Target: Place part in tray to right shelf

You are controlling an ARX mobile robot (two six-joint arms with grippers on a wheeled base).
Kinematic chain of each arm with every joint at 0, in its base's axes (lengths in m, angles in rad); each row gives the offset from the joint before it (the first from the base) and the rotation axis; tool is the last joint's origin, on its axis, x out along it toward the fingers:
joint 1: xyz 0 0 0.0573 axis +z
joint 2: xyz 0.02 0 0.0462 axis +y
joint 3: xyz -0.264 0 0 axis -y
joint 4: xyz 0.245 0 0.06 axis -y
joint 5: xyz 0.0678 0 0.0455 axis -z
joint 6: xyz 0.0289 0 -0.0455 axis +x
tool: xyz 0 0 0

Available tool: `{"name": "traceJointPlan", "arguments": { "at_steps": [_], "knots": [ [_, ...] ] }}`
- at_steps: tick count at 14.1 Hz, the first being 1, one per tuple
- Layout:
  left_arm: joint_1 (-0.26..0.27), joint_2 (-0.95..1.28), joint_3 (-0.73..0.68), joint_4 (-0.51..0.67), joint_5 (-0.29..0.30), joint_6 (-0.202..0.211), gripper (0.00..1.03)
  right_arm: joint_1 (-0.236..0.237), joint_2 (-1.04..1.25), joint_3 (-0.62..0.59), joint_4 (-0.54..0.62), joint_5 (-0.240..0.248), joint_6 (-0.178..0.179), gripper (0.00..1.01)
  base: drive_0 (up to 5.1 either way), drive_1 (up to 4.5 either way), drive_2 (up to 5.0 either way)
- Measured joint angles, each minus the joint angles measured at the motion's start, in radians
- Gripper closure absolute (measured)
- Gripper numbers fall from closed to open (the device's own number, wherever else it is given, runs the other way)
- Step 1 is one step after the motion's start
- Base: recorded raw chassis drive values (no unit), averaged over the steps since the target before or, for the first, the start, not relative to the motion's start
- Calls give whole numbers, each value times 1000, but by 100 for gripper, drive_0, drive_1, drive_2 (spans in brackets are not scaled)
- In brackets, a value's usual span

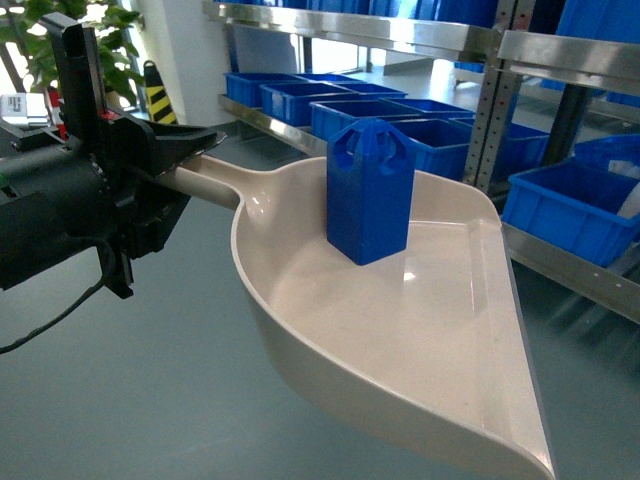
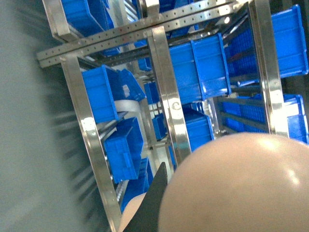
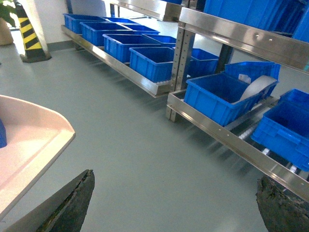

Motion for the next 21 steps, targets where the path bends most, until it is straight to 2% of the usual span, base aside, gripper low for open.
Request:
{"name": "traceJointPlan", "arguments": {
  "at_steps": [21],
  "knots": [
    [0, 0, 0, 0, 1, 0, 89, 0, 0, 0, 0, 0, 0, 3, -163, -163, -163]
  ]
}}
